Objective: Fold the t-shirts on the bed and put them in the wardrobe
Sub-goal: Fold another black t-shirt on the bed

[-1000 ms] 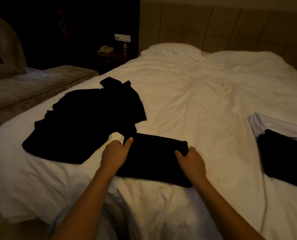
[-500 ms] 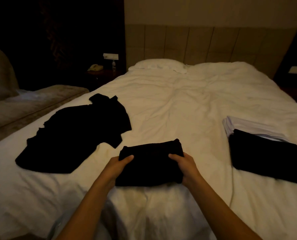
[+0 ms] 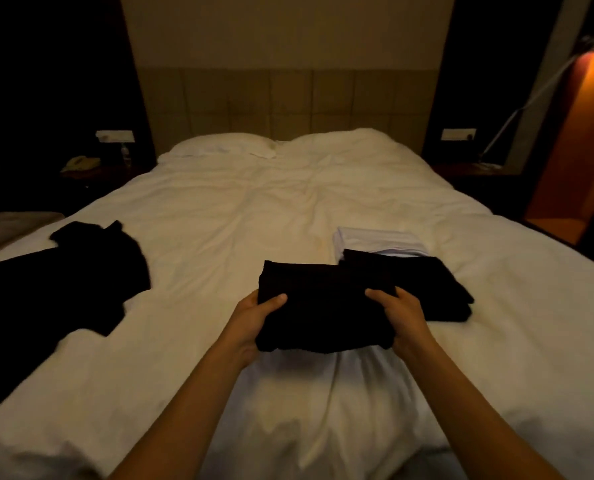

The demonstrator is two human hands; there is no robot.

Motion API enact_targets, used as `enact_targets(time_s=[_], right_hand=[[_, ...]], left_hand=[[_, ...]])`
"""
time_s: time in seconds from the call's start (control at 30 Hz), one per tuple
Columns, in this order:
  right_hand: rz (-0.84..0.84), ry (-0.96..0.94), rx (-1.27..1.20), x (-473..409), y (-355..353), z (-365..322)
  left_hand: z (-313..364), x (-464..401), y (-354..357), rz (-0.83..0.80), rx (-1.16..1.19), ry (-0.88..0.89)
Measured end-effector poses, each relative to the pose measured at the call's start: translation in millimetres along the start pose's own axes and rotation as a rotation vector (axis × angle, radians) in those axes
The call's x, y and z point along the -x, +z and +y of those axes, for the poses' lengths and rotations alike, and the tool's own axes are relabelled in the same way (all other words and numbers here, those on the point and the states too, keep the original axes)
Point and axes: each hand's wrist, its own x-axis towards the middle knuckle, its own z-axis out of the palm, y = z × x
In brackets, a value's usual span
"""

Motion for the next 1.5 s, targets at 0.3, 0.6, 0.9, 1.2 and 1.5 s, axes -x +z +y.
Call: enact_targets(time_s=[0.3, 0.6, 0.9, 1.2, 1.5], right_hand=[[0.143, -0.022, 0.050, -80.4, -94.9, -49.8], [0.142, -0.047, 0.397, -161.7, -124.3, -63.5], [0.144, -0.180, 0.750, -166.4, -137.5, -26.8], [0.037, -0.468, 1.371, -149.7, -114.9, -29.3], [0.071, -0.569, 1.311, -115.3, -93.9, -38.8]], left_hand=[[-3.1, -71.5, 120.0, -0.180, 0.018, 0.022], [-19.5, -141.5, 170.7, -0.108, -0.121, -0.039], [-47.4, -158.0, 160.2, -0.115, -0.412, 0.142], [-49.2, -153.8, 174.5, -0.092, -1.391, 0.620], [-25.2, -127.5, 169.0, -0.101, -1.327, 0.398]])
